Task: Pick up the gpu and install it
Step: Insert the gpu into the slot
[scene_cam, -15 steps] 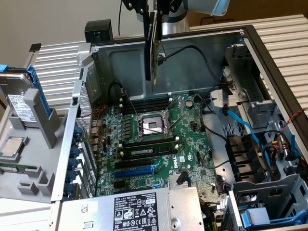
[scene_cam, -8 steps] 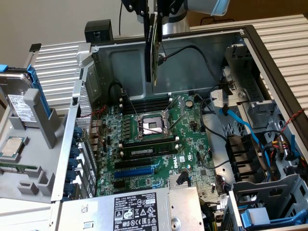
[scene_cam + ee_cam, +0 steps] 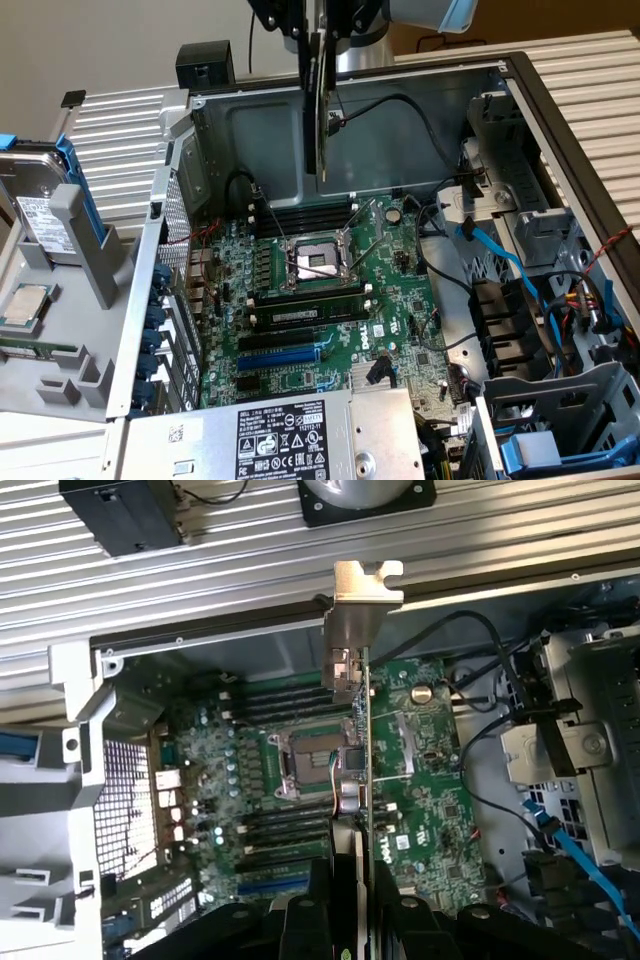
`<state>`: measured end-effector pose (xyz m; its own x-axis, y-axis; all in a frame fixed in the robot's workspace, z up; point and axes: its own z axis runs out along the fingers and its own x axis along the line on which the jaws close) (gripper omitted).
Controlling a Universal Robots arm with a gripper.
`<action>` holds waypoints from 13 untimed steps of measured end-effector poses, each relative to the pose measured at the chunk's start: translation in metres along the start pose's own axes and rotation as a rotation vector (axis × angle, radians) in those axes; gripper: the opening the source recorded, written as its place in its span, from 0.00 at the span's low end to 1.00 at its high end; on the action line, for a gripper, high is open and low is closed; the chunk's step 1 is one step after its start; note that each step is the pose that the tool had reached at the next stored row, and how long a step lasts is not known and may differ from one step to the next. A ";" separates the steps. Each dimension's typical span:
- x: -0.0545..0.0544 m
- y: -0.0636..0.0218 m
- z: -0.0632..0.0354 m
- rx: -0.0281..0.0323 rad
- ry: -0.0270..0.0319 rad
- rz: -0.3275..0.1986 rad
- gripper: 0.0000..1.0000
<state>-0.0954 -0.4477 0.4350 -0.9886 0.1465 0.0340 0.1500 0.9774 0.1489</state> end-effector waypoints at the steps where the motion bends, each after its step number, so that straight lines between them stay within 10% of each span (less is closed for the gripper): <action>1: 0.000 0.0000 0.0001 0.0005 0.0027 -0.018 0.27; 13: 0.000 0.0000 0.0006 0.0078 0.0355 -0.234 0.27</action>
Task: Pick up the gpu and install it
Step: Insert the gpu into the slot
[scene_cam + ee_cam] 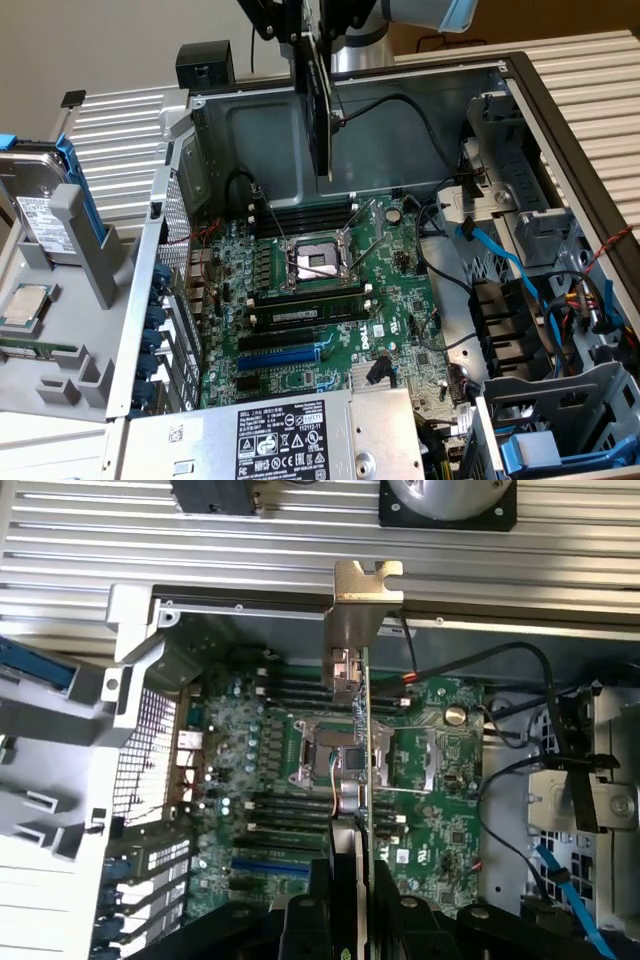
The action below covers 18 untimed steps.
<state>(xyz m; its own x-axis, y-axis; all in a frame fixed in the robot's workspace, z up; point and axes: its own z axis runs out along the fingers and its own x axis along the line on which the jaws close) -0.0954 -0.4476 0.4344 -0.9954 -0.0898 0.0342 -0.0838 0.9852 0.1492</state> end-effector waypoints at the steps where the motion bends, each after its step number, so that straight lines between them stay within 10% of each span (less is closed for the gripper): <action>1: 0.000 0.0000 0.0001 0.0006 0.0028 -0.018 0.27; 18: -0.002 -0.0005 0.0021 0.0105 0.0459 -0.305 0.27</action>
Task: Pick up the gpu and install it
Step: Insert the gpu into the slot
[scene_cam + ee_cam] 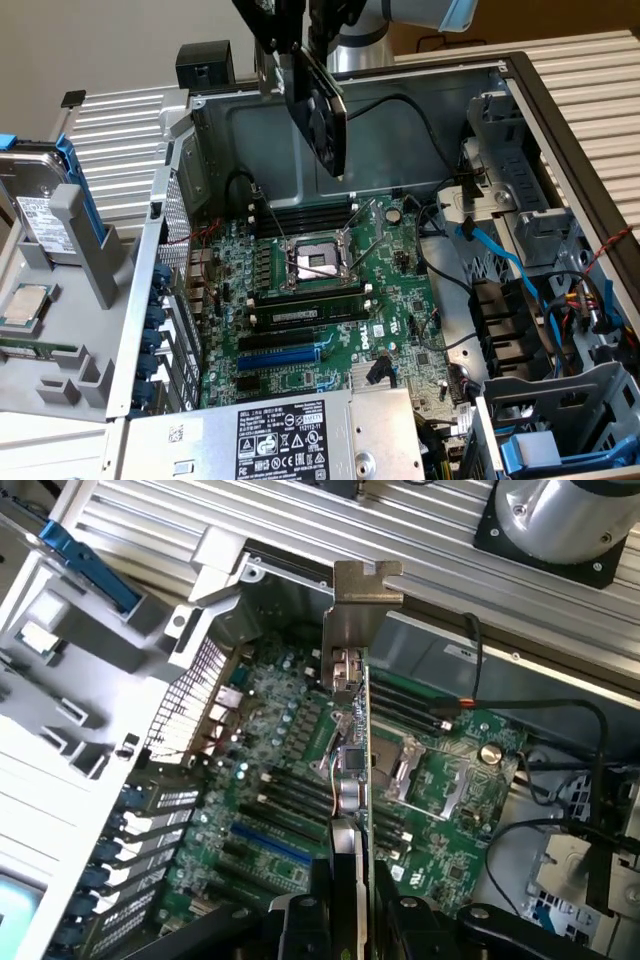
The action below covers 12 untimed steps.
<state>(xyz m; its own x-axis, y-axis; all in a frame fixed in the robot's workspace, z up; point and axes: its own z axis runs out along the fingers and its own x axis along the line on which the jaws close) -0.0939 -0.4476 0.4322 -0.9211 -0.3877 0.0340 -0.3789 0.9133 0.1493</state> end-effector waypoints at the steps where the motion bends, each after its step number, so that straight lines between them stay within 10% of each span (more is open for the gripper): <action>1: 0.000 0.0000 0.0003 0.0007 0.0030 -0.019 0.27; 12: 0.000 -0.0004 0.0026 0.0075 0.0329 -0.217 0.27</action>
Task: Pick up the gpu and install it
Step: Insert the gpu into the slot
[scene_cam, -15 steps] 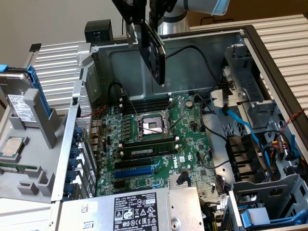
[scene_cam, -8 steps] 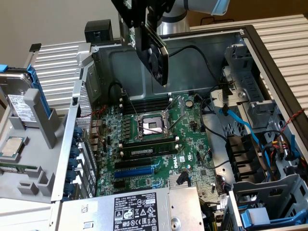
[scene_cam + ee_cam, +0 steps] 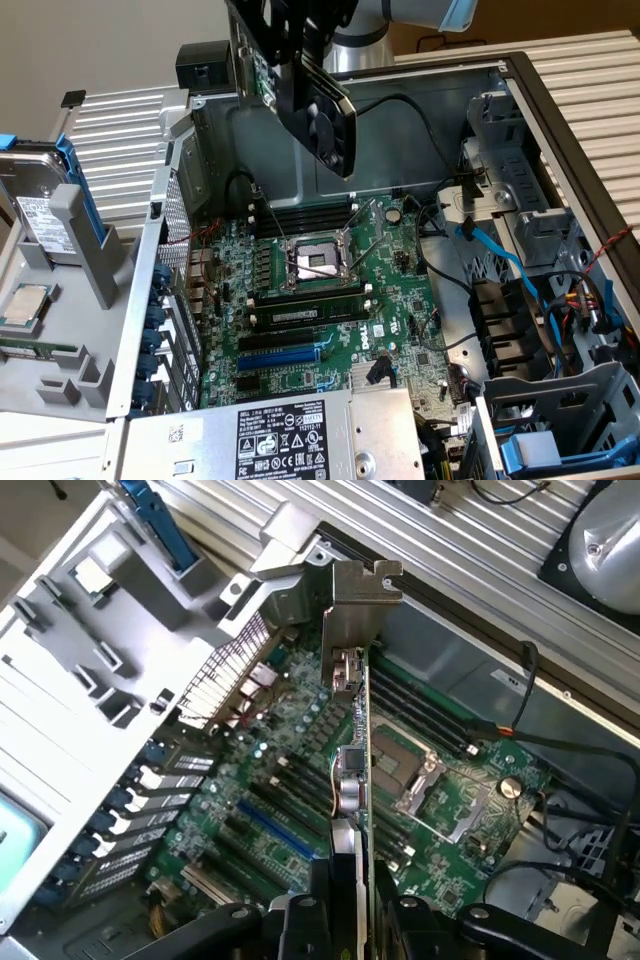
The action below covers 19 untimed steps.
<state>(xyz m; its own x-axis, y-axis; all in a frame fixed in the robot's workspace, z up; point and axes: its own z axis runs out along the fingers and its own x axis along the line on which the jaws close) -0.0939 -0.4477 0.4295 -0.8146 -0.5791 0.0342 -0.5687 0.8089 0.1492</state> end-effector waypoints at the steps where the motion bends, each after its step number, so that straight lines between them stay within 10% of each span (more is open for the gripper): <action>1: 0.000 0.0000 0.0001 0.0006 0.0027 -0.018 0.27; 19: -0.002 -0.0016 -0.0001 0.0102 0.0452 -0.300 0.27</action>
<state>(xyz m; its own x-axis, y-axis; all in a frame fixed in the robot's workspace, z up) -0.0911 -0.4476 0.4293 -0.6045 -0.7959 0.0341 -0.7843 0.6021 0.1493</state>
